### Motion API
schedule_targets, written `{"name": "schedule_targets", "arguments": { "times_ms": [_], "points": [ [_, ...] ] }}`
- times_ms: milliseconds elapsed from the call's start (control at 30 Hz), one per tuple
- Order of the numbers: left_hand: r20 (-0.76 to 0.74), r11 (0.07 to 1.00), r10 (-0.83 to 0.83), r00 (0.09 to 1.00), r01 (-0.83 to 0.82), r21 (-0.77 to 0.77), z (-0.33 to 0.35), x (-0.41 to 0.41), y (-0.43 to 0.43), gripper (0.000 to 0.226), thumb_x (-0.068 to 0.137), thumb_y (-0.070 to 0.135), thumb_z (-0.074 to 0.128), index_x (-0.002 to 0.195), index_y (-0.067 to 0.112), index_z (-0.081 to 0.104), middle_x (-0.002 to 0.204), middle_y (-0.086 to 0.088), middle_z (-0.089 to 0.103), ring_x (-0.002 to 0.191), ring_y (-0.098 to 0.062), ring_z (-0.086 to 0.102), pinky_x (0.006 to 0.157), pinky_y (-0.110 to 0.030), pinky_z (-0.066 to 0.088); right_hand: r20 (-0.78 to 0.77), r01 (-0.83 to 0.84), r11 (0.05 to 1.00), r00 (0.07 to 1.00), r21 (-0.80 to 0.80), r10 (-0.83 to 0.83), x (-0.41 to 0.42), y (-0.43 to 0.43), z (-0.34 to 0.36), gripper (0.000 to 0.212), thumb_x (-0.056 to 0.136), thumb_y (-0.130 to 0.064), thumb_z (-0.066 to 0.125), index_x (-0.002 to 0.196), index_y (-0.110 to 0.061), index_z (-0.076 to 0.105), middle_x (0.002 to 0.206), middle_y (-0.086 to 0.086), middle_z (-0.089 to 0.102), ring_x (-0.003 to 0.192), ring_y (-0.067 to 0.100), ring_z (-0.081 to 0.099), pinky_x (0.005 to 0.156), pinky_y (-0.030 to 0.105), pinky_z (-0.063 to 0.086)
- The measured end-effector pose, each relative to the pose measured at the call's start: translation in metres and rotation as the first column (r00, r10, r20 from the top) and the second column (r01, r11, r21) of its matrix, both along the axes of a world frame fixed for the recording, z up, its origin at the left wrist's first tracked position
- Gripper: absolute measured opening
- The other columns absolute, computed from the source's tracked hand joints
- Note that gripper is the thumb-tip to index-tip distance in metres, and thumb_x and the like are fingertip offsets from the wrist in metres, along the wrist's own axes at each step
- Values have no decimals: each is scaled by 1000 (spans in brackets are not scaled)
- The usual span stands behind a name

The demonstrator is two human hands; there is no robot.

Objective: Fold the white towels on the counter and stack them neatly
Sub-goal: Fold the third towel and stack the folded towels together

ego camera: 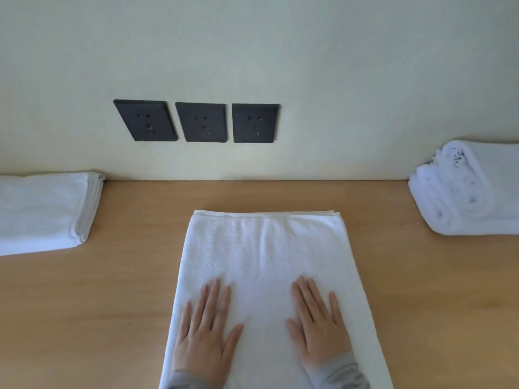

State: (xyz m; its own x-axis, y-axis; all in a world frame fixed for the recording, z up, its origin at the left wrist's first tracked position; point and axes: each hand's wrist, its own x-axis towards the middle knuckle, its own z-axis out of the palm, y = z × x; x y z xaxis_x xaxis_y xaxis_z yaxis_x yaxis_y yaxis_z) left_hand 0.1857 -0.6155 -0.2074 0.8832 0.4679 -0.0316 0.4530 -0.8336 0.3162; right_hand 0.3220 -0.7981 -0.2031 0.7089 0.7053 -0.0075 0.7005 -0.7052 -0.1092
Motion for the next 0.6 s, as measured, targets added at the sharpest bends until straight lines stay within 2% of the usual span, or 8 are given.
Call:
{"name": "schedule_targets", "arguments": {
  "times_ms": [100,200,300,333,400,500,533,600],
  "points": [
    [-39,999,-32,999,33,15,1,2,2,63,95,55,9,149,22,16,159,9,-1,146,-8,-1,114,-35,7,-19,43,999,999,-8,-44,24,-44,-5,60,98,-46,5,149,-15,6,158,-6,-1,145,9,1,112,36,10],
    [-44,999,-18,999,19,26,5,3,2,63,95,55,7,148,22,13,159,10,-3,145,-8,-5,113,-35,7,-48,64,998,997,-29,-66,34,-60,-3,61,98,-45,3,149,-13,3,158,-7,-10,145,7,-4,112,32,7],
    [-31,999,-30,999,31,25,18,4,-2,61,96,55,4,148,24,7,158,13,-11,144,-5,-10,112,-33,6,16,89,996,996,-23,-89,31,-55,8,60,97,-43,0,149,-12,-5,156,-7,-19,144,7,-13,112,35,4],
    [-25,999,-44,999,44,1,23,4,-5,62,95,55,4,149,24,6,157,14,-12,144,-4,-11,112,-32,7,12,108,994,994,1,-108,27,-52,14,61,97,-44,0,148,-11,-4,156,-6,-19,144,8,-13,112,36,5],
    [2,996,-81,997,81,-33,32,-1,-13,63,95,58,8,148,24,12,157,15,-3,144,-3,-7,111,-30,9,13,83,992,996,92,-85,11,-44,19,63,97,-46,6,144,-5,16,157,-3,-11,145,11,-9,111,36,9],
    [5,991,-137,991,137,10,34,-21,-27,64,92,60,13,147,28,20,156,17,8,144,-1,-1,111,-27,11,87,-104,993,991,47,100,-18,-40,11,61,90,-51,29,130,-7,39,159,4,-1,146,15,-1,109,34,15],
    [-13,992,-126,992,126,-2,34,-30,-30,65,91,60,16,146,27,28,156,17,15,144,1,1,110,-28,14,94,-123,992,988,11,122,-25,-42,9,61,88,-53,30,128,-8,41,159,5,6,146,15,2,109,34,16],
    [-32,994,-104,994,105,19,34,-40,-29,67,87,58,23,134,20,53,146,8,41,143,0,8,108,-30,18,116,-106,994,987,-17,107,-29,-46,7,62,91,-55,18,125,-11,46,153,6,28,146,14,8,107,33,20]
  ]
}}
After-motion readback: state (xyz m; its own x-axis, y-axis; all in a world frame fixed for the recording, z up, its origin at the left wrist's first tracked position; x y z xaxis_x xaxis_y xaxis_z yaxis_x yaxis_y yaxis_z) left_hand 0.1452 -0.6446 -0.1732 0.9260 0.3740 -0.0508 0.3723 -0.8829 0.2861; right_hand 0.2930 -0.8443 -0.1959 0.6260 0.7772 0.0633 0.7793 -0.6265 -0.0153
